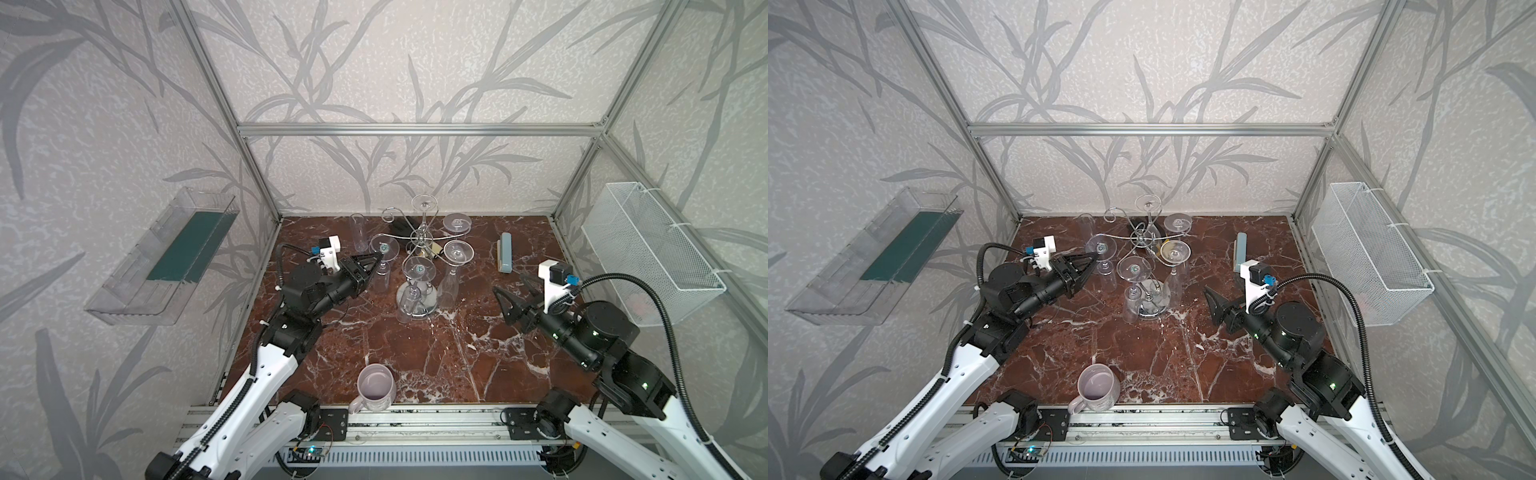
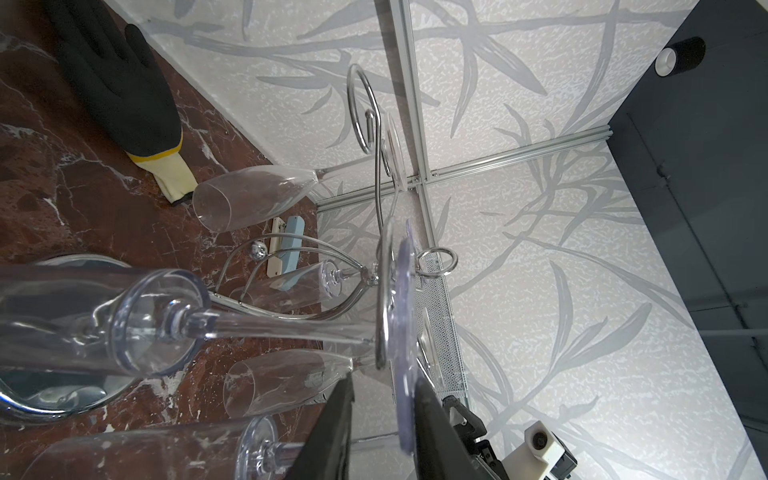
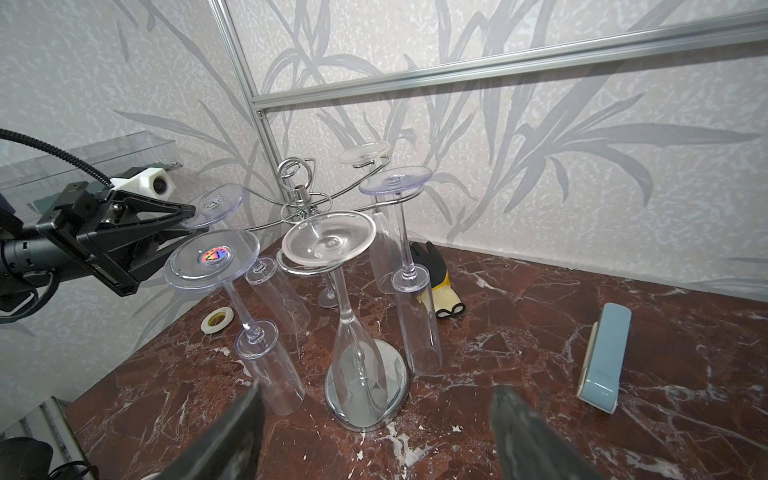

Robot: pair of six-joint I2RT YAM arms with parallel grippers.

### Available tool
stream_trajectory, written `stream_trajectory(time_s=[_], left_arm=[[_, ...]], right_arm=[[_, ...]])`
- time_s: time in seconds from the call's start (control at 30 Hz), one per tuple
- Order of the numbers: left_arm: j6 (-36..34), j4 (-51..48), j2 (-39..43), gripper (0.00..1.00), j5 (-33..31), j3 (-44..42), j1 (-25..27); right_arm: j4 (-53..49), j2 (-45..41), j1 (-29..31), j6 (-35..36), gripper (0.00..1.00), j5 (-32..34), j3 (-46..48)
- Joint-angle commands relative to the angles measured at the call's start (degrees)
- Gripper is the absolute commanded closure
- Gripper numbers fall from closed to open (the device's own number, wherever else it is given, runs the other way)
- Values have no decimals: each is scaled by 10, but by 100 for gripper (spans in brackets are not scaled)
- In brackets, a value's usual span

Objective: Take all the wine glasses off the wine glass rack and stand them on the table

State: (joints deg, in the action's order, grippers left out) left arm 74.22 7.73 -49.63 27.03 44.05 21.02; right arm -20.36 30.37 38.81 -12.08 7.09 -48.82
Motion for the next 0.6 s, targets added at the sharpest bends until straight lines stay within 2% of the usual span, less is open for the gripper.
stream_trajectory(time_s=[0.0, 0.47, 0.57], left_arm=[[7, -6, 10, 77, -2, 15, 2], [6, -24, 21, 88, -7, 22, 3], [4, -29, 22, 94, -11, 24, 2]], right_arm=[[-3, -9, 4, -5, 17, 10, -5], [-4, -16, 4, -8, 17, 12, 1], [-4, -14, 4, -4, 17, 15, 1]])
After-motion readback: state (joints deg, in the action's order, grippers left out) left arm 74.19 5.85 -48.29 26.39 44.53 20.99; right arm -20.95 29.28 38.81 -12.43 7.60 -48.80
